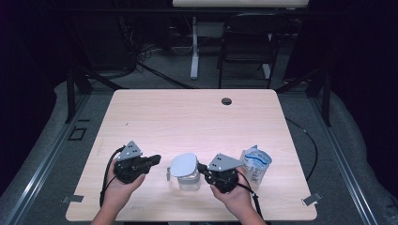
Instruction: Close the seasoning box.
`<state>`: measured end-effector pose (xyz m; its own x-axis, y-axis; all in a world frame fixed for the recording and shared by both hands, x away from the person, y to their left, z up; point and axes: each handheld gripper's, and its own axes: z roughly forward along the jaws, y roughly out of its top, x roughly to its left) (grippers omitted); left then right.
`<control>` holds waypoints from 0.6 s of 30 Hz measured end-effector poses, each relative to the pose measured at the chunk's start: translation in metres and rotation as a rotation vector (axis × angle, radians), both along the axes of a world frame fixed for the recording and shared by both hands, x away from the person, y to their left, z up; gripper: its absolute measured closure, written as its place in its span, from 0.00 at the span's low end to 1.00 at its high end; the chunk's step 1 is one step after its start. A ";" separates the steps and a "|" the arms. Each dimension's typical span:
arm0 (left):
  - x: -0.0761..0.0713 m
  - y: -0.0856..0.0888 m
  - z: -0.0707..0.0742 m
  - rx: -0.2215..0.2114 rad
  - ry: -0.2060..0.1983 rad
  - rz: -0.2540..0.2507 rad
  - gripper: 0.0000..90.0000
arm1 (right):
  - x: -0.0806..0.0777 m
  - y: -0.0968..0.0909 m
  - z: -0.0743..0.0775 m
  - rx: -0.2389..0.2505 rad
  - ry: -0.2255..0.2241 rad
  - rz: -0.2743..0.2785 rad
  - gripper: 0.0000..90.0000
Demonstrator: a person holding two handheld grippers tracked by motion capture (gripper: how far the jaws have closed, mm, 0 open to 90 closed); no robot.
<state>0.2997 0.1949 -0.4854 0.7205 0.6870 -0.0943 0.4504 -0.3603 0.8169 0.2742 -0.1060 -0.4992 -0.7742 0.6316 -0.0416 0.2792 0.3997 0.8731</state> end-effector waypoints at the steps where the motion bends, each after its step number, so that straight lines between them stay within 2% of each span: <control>1: 0.000 0.001 0.000 -0.002 0.003 0.002 0.97 | 0.000 0.001 0.001 0.001 0.000 0.003 1.00; 12: 0.002 0.005 -0.004 -0.017 0.010 0.024 0.95 | -0.001 0.004 0.004 0.005 -0.002 0.003 1.00; 18: 0.003 0.005 -0.008 -0.023 0.020 0.026 0.88 | -0.001 0.008 0.008 0.005 -0.008 0.005 1.00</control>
